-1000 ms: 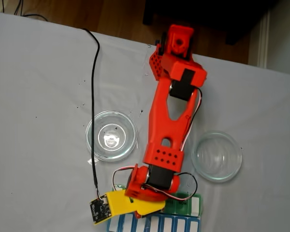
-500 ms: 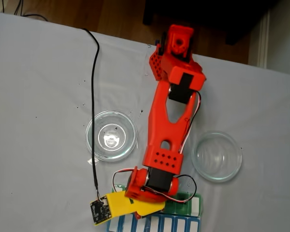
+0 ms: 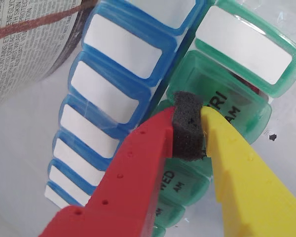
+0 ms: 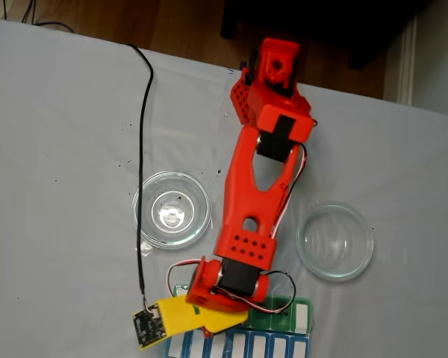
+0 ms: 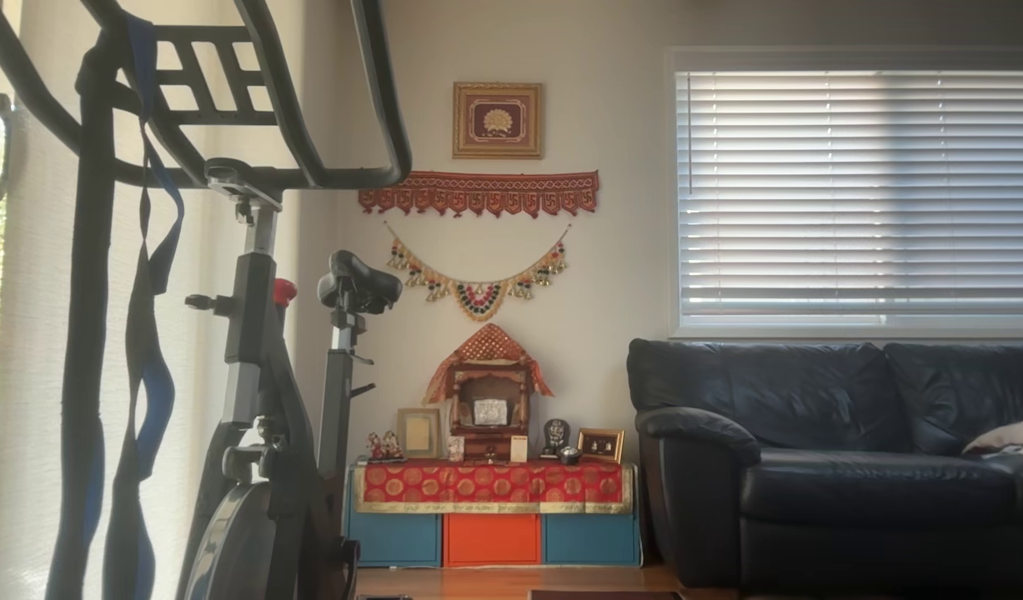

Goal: Sort medicines into box.

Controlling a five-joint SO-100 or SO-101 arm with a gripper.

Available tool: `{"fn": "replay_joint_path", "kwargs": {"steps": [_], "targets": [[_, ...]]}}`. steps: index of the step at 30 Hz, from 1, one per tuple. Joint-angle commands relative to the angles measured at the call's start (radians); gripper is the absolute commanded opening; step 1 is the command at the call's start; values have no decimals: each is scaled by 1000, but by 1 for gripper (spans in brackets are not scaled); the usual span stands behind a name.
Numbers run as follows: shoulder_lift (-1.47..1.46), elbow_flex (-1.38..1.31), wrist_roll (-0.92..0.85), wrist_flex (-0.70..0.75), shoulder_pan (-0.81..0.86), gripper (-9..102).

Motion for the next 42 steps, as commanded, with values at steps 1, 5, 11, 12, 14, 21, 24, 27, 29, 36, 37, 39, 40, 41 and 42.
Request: {"fn": "replay_joint_path", "kwargs": {"steps": [1, 5, 11, 12, 14, 21, 24, 27, 29, 36, 37, 39, 40, 41, 42], "targets": [[31, -91, -20, -9, 12, 1], [14, -106, -44, 35, 17, 1], [29, -40, -84, 86, 11, 1], [52, 9, -91, 64, 5, 1], [94, 101, -98, 11, -3, 1], [67, 123, -106, -21, -15, 1], [61, 135, -114, -26, -20, 1], [60, 135, -114, -28, -23, 1], [92, 158, -104, -51, -25, 1], [313, 288, 84, -183, -26, 1], [337, 295, 114, -183, -26, 1], [387, 305, 155, -172, -29, 1], [414, 316, 166, -170, -34, 1], [436, 325, 172, -164, -38, 1], [454, 334, 173, -158, -44, 1]]}}
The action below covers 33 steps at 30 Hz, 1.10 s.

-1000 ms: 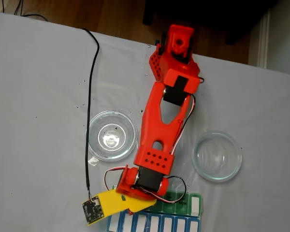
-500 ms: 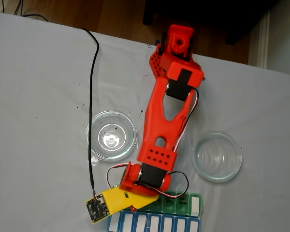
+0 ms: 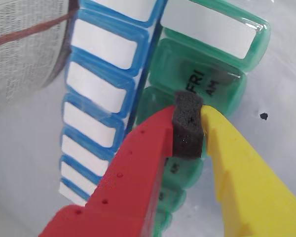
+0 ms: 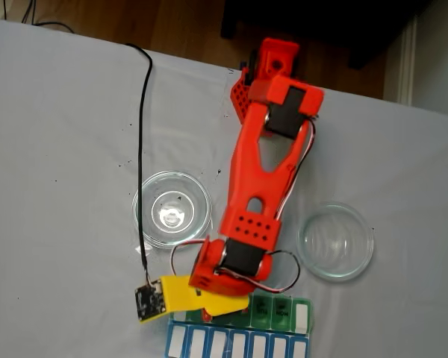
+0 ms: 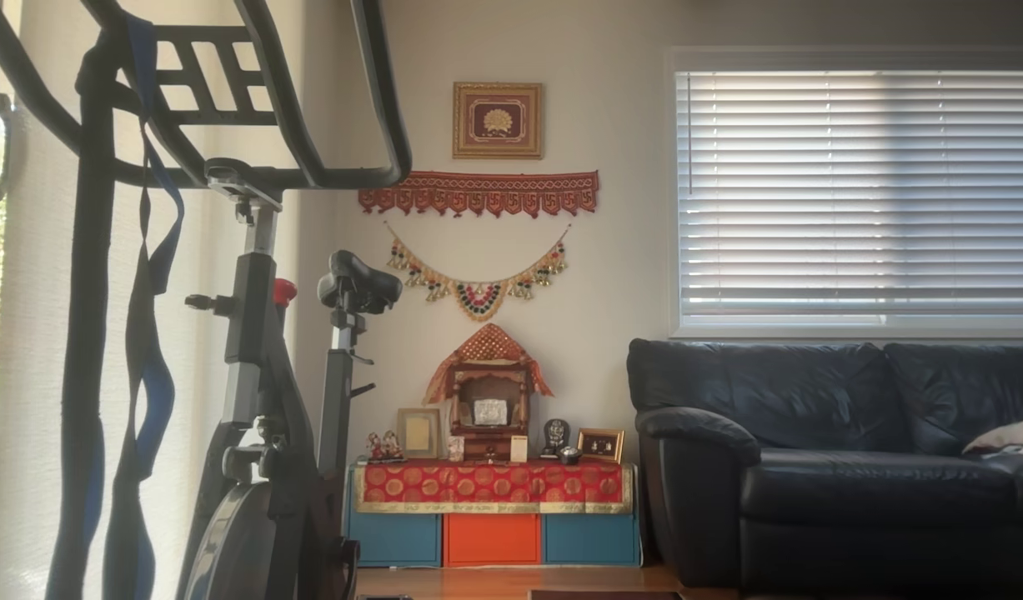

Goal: Sort medicines into box.

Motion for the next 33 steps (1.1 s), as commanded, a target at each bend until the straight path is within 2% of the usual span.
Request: {"fn": "replay_joint_path", "kwargs": {"steps": [1, 7, 13, 19, 21, 28, 33], "targets": [[199, 3, 25, 11, -29, 1], [359, 206, 3, -48, -46, 1], [476, 330, -15, -2, -78, 1], [706, 684, -98, -155, -123, 1], [799, 788, -101, -166, -138, 1], [1213, 1200, -158, -146, -224, 1], [1536, 1361, -135, 18, -244, 1]]}}
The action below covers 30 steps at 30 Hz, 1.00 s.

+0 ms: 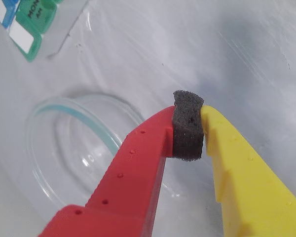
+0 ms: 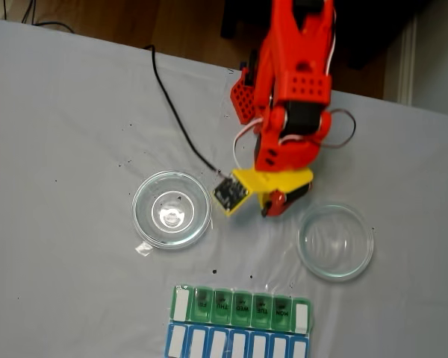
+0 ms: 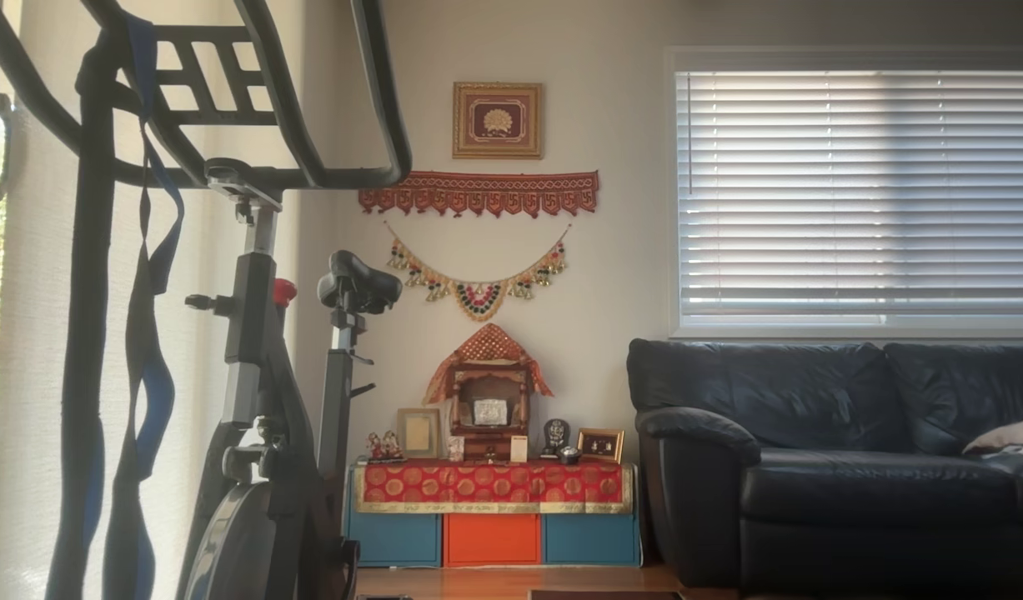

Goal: Sort medicines into box.

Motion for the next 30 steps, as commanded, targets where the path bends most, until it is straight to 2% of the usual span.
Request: {"fn": "replay_joint_path", "kwargs": {"steps": [1, 7, 11, 16, 21, 25, 30], "targets": [[173, 18, 2, 97, -9, 1], [176, 38, 9, 132, -17, 1], [175, 92, -63, 225, -17, 1], [176, 141, -9, 279, -35, 2], [178, 249, -63, 368, -29, 2], [178, 249, -57, 434, 12, 2], [178, 249, -57, 428, 80, 2]]}}
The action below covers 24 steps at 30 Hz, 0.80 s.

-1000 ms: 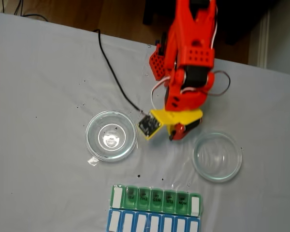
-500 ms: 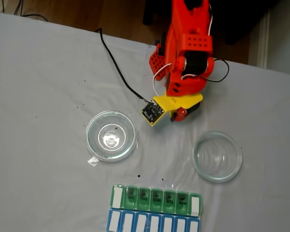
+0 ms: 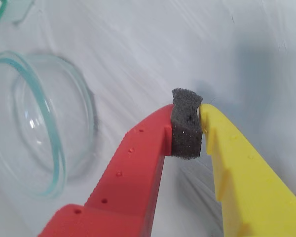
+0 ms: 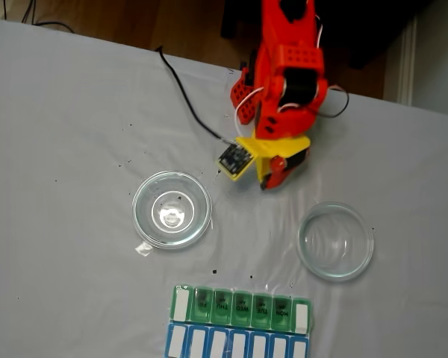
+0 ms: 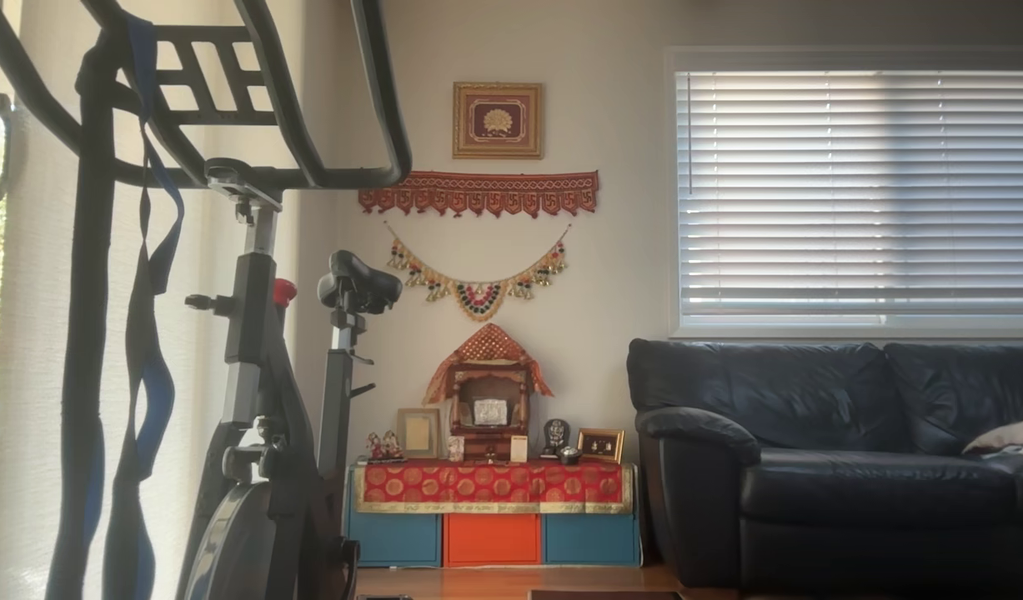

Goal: Sort medicines into box.

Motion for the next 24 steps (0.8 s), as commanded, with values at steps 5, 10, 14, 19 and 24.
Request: {"fn": "replay_joint_path", "kwargs": {"steps": [5, 10, 14, 19, 24], "targets": [[-6, -3, -8, 23, 74, 2], [-6, -3, -115, 37, 98, 1], [-6, -3, -115, 38, 95, 2], [-6, -3, -124, 41, 98, 2], [-6, -3, -124, 41, 98, 2]]}}
